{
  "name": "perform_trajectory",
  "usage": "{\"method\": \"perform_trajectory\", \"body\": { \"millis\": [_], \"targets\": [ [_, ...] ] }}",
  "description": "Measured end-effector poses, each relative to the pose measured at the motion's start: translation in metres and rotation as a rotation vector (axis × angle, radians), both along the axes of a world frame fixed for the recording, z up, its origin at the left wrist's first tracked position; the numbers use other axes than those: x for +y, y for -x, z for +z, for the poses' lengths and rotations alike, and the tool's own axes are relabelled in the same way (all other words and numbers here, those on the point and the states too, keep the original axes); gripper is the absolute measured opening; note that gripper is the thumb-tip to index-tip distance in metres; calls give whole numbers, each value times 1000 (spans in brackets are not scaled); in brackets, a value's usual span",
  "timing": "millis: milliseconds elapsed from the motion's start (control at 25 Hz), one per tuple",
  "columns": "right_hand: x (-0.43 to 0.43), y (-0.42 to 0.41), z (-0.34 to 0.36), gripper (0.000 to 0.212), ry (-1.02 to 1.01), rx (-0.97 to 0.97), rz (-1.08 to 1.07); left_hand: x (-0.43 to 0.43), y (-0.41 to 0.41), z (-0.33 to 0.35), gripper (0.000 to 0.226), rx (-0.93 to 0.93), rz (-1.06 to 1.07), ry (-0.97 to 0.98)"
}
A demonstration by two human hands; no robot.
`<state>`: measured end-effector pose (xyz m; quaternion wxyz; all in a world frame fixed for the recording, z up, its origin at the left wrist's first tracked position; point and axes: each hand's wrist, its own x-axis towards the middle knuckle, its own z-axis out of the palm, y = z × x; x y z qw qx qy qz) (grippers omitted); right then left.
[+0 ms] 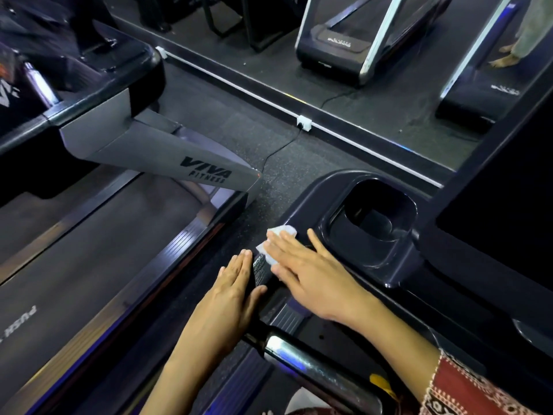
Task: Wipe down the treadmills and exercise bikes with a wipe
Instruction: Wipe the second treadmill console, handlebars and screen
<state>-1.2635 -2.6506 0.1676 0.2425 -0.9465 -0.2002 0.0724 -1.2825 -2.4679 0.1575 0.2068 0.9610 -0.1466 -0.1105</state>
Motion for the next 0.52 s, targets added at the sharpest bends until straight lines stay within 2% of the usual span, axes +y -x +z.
{"method": "perform_trajectory", "body": {
  "millis": [120, 200, 280, 360, 440, 520],
  "targets": [
    [17, -4, -7, 49, -10, -104, -123, 1, 7, -2, 97, -5, 20, 1],
    [32, 11, -16, 52, -33, -140, 48, 3, 14, -1, 90, 4, 36, 27],
    [20, 18, -16, 59, -58, -98, 163, 8, 23, -3, 87, -27, 75, 49],
    [5, 5, -21, 70, -112, -88, 39, 14, 33, -6, 84, -108, 101, 29],
    [11, -3, -22, 66, -135, -127, -102, 18, 41, -9, 78, -171, 108, -5],
    [41, 12, -25, 55, -148, -91, 21, 24, 51, -8, 70, -209, 113, -44]
  ]
}}
